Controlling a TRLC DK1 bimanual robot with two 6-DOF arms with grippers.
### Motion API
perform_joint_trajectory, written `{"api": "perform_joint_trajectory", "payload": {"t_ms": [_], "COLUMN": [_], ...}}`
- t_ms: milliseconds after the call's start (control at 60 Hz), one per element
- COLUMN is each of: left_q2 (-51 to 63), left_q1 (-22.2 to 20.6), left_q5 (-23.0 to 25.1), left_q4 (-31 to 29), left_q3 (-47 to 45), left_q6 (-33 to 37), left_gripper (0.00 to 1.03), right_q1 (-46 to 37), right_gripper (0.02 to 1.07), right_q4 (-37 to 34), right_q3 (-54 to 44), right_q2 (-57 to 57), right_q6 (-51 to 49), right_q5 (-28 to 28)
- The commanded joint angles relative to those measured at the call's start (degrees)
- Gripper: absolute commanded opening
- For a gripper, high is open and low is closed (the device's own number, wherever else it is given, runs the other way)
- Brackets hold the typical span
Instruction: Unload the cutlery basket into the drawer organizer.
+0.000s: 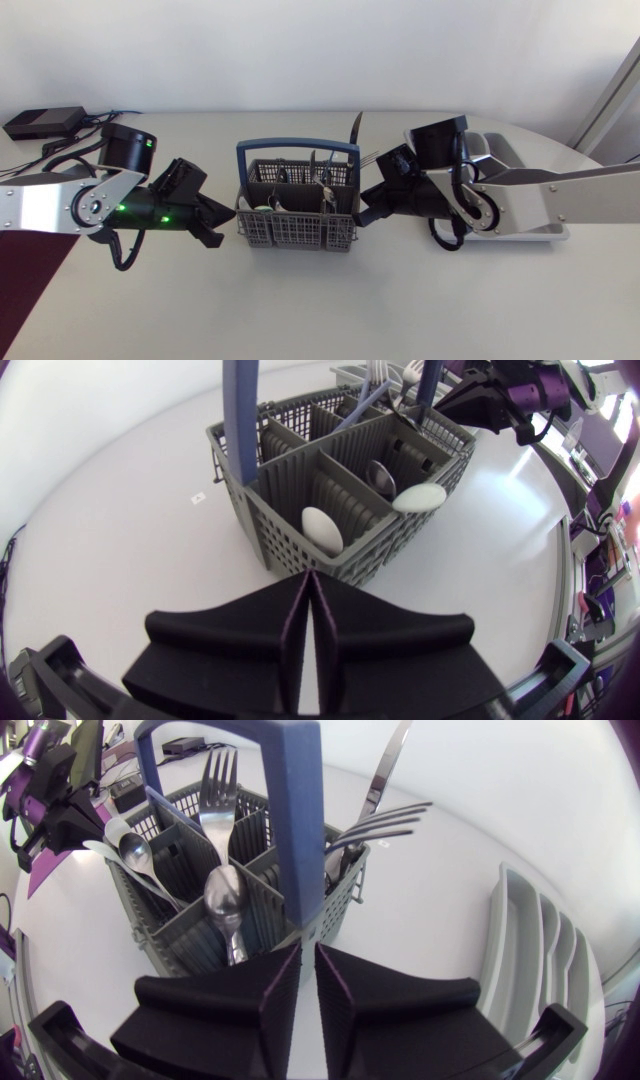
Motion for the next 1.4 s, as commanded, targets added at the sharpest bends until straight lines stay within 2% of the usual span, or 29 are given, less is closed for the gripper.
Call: {"api": "perform_joint_trajectory", "payload": {"t_ms": [0, 100, 133, 200, 283, 400, 483, 700, 1067, 1333, 1383], "left_q2": [-4.0, -8.3, -9.4, -11.3, -13.6, -18.2, -19.2, -19.0, -11.9, -6.5, -5.7], "left_q1": [2.2, 3.3, 3.3, 2.8, 0.8, -5.6, -10.1, -18.3, -20.8, -20.5, -20.6], "left_q5": [0.9, -0.3, -1.0, -2.5, -4.9, -8.5, -10.6, -16.7, -23.7, -25.4, -25.6], "left_q4": [0.1, -0.2, -0.5, -1.4, -2.7, -2.8, -2.7, -1.5, 3.8, 7.8, 8.7], "left_q3": [-1.7, -2.0, -1.9, -1.7, -1.7, -3.2, -3.4, -4.2, -4.8, -3.6, -3.6], "left_q6": [3.4, 7.3, 8.6, 11.5, 15.2, 20.4, 22.2, 28.1, 35.0, 36.8, 37.2], "left_gripper": [0.22, 0.41, 0.44, 0.46, 0.46, 0.46, 0.46, 0.46, 0.5, 0.49, 0.45], "right_q1": [-0.8, -1.2, -1.2, -0.9, 0.3, 2.4, 4.4, 11.0, 12.3, 12.3, 12.3], "right_gripper": [0.42, 0.76, 0.84, 0.91, 0.95, 0.95, 0.98, 0.98, 0.98, 0.98, 0.98], "right_q4": [0.8, -0.2, -0.9, -1.6, -2.8, -6.3, -7.1, -7.9, -8.2, -7.9, -7.7], "right_q3": [-2.8, -5.5, -6.5, -8.1, -9.7, -10.7, -11.6, -14.1, -14.5, -14.8, -14.9], "right_q2": [-4.2, -8.5, -10.1, -13.0, -15.9, -18.5, -19.2, -19.9, -20.3, -20.2, -20.2], "right_q6": [-0.3, -1.8, -2.2, -2.9, -4.8, -7.4, -10.0, -13.5, -13.1, -13.2, -13.3], "right_q5": [-0.1, -0.1, -0.1, -0.1, 0.0, 1.3, 4.7, 12.0, 12.1, 12.1, 12.1]}}
